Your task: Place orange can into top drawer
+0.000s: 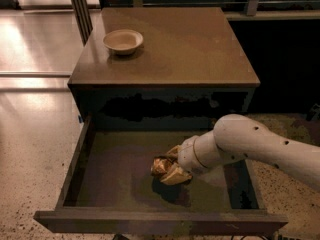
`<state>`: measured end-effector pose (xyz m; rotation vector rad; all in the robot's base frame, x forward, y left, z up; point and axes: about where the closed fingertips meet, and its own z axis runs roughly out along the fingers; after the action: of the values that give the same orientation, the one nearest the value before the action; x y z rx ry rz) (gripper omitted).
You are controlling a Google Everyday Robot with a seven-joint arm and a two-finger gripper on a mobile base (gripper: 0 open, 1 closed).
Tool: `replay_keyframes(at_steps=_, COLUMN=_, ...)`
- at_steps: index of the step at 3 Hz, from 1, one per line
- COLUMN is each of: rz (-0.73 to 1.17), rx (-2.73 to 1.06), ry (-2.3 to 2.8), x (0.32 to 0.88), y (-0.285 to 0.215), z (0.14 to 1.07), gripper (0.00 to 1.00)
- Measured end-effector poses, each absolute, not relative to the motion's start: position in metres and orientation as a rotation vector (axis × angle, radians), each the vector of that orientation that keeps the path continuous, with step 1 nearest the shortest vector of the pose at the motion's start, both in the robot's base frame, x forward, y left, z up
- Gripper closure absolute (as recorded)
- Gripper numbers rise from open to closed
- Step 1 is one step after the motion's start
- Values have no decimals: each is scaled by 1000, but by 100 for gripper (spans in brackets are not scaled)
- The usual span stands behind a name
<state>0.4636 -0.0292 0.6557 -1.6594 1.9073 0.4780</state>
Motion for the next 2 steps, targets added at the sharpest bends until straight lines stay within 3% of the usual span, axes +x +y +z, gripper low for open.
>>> replay_keyframes(at_steps=2, rz=454, rx=-1638, ry=1915, x=484, y=-3, z=620, gripper=100)
